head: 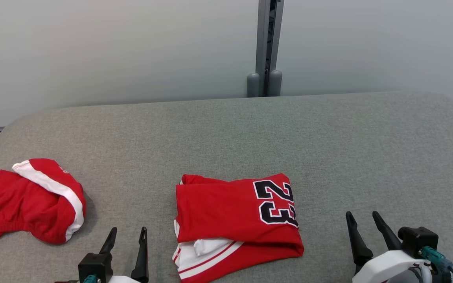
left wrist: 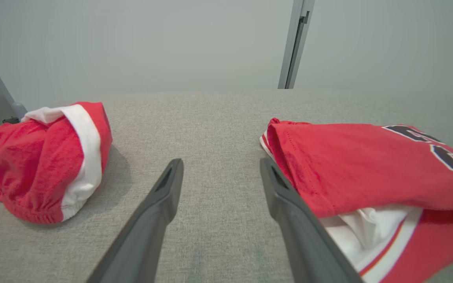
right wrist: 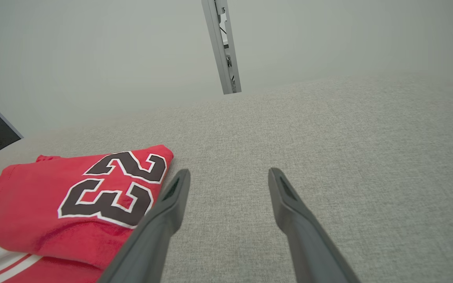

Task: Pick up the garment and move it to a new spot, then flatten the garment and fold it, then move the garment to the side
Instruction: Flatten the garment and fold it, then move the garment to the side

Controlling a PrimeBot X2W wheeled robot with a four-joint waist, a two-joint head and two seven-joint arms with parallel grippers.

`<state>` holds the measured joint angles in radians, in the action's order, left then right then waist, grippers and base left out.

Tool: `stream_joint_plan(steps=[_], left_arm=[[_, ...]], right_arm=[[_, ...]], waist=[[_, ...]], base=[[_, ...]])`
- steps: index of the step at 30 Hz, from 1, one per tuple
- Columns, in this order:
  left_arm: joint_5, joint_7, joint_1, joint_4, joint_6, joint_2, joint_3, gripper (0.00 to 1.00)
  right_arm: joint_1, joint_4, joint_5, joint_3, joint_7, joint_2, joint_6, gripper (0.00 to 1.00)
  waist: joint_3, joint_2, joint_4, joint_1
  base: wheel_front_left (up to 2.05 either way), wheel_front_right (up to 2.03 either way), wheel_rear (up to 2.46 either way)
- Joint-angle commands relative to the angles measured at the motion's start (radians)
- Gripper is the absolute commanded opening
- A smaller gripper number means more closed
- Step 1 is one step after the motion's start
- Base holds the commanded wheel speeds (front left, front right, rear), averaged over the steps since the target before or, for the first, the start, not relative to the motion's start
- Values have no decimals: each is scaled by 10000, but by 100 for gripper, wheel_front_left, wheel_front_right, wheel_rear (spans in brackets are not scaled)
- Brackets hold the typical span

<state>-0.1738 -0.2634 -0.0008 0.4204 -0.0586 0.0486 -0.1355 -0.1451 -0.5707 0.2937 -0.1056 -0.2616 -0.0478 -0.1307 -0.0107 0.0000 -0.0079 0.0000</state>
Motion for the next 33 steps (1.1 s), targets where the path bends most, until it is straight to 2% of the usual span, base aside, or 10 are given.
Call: stream_joint_plan(steps=[1,6,10,14,20,25,27,33], left_arm=[[102,-16,151,-68,20,40,108,100],[161,-16,131,-118,33,40,235,100],[137,-16,75,-141,54,40,178,100],[63,-16,-11,-100,136,43,5,100],[93,-16,-263,-15,225,40,-394,100],[142,-16,-472,26,314,38,-517,100],[97,-16,-517,121,298,38,-560,100],[50,-16,-508,241,363,32,-601,100]], right_arm=[[139,-29,-73,67,-46,-60,-1,100],[162,-29,-80,94,-46,-60,-1,100],[95,-131,405,-227,-44,-51,-1,100],[-303,-422,1003,-1108,-45,-83,-1,100],[-1134,-806,1410,-1769,-45,-72,-1,100],[-1875,-1722,1730,-1889,-45,-66,-1,100],[-2041,-2274,2370,-1857,-36,-75,-1,100],[-2504,-3584,3169,-2623,-20,-54,-1,100]], waist=[[-38,0,17,0],[-16,0,50,0],[103,0,166,0],[327,0,389,0],[772,0,968,0],[1069,0,1480,0],[1145,0,1658,0],[1253,0,1926,0]], base=[[0,0,0],[0,0,0],[0,0,0],[0,0,0],[0,0,0],[0,0,0],[0,0,0],[0,0,0]])
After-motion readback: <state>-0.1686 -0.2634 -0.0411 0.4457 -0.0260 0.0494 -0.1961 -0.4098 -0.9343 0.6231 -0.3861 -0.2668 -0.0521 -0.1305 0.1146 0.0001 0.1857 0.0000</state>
